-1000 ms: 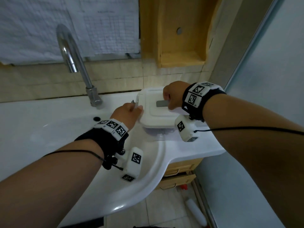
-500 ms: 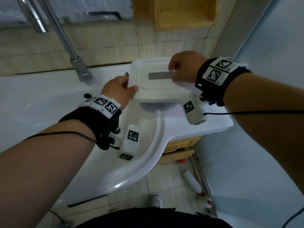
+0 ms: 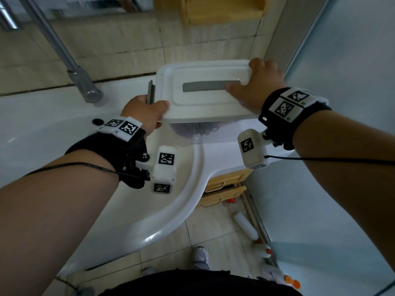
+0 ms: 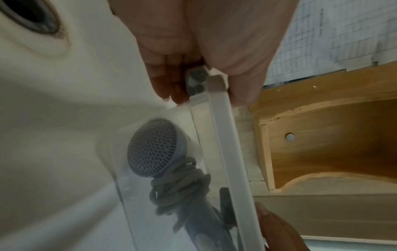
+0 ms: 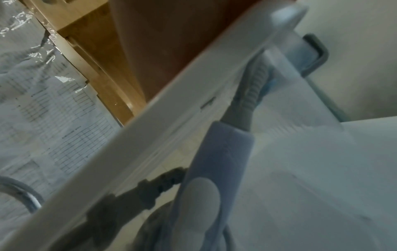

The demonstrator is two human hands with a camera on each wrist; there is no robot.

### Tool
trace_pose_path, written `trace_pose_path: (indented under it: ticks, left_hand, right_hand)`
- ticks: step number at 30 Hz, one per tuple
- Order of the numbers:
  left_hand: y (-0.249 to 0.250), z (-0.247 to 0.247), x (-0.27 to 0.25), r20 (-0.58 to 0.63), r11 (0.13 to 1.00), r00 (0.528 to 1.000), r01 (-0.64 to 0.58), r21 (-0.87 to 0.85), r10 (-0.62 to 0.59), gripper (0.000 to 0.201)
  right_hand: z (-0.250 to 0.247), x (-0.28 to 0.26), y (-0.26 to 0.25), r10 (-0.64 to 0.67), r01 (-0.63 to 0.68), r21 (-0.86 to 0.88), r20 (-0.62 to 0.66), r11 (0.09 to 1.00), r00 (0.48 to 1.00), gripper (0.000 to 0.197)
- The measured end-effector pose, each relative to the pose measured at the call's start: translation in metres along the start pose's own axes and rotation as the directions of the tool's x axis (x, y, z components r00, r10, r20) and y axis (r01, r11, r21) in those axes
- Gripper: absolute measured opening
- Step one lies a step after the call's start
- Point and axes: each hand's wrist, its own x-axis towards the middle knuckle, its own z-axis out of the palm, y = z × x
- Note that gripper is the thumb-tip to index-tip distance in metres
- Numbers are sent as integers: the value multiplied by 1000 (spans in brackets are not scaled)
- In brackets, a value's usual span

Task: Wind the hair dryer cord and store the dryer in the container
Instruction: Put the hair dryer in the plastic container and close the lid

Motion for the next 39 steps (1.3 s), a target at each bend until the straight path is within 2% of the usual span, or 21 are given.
trace_pose_path:
  ticks: [5,8,11,17,21,26,29,32,35,37,39]
  left_hand:
    - [2,2,1,-50,992,996,-63,106,69,71]
    - [2,3,1,-71,984,992,-91,153,103,80]
    - [4,3,-1,-86,979,990,-98,178,115,78]
    - [5,3,-1,-82,942,975,-175,285,206,58]
    - [8,4,-6,-46,895,952,-267,357,303,45]
    - [8,5,-6,-59,888,952,-257,382,301,45]
    - [7,6,-6,-61,884,950,-261,387,307,46]
    - [2,8,-2,-55,887,953,-256,384,298,49]
    - [-2,9,1,-52,877,957,-239,417,286,48]
    - [-2,10,2,-39,854,954,-248,458,297,43]
    - [-2,10,3,-33,836,952,-250,489,304,39]
  right_hand:
    - [2,3,-1,41,-42,22,33,999,999,86]
    - [2,3,0,37,-37,22,32,999,999,86]
    - [0,3,1,38,-39,21,38,999,999,86]
    - [1,2,1,41,-42,32,37,999,998,86]
    - [0,2,0,39,-41,38,45,998,998,85]
    - [0,2,1,42,-44,58,37,997,998,84]
    - [1,1,2,40,-41,107,4,993,999,84]
    - [2,-3,3,55,-33,184,-113,982,992,79]
    - [5,-6,7,123,-76,227,-200,971,972,81]
    - [8,-4,11,258,-189,348,-162,918,953,89]
    - [10,-4,13,400,-319,485,-71,815,914,96]
